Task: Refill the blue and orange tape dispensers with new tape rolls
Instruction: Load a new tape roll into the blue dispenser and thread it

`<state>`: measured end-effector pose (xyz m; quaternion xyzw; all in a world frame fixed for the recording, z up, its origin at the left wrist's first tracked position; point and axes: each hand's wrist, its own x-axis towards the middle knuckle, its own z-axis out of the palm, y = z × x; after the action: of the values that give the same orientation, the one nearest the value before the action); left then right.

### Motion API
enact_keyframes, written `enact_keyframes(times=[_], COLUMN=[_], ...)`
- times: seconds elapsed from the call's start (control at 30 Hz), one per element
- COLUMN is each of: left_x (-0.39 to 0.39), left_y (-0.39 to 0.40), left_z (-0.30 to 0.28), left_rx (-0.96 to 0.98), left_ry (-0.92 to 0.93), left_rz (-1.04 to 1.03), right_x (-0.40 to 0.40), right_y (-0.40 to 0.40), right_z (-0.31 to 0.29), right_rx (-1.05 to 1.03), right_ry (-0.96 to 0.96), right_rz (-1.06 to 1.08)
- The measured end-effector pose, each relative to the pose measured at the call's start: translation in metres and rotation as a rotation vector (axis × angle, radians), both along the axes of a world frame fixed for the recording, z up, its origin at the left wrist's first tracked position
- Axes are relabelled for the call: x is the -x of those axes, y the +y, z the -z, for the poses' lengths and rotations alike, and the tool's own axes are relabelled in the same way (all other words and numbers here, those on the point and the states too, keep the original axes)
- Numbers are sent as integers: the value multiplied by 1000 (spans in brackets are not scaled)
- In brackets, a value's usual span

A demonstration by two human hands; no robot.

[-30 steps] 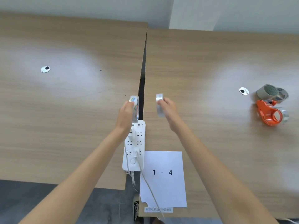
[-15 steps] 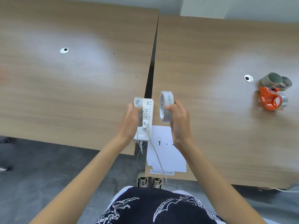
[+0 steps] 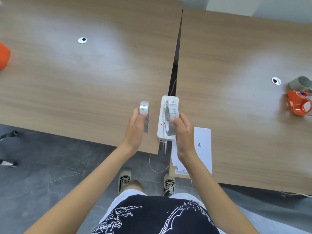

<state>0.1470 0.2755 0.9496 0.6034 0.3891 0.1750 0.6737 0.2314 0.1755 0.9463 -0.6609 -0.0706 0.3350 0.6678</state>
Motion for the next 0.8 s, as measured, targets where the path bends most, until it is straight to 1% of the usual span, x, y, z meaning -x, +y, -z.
enact_keyframes(times=[0.13,0.3,0.43,0.63,0.8], left_x=[40,115,162,187,195], left_y=[36,104,139,165,172], left_z=[5,5,0,1,1], left_rx=[38,51,69,60,81], left_ry=[-39,-12,12,24,48], left_rz=[51,122,123,122,46], right_x=[42,107,145,176,188], right_y=[35,86,113,145,169], right_z=[5,8,6,4,8], right_rx=[8,15,33,34,22], right_ry=[-16,-33,-46,-52,-34], right_rz=[73,132,158,131,55])
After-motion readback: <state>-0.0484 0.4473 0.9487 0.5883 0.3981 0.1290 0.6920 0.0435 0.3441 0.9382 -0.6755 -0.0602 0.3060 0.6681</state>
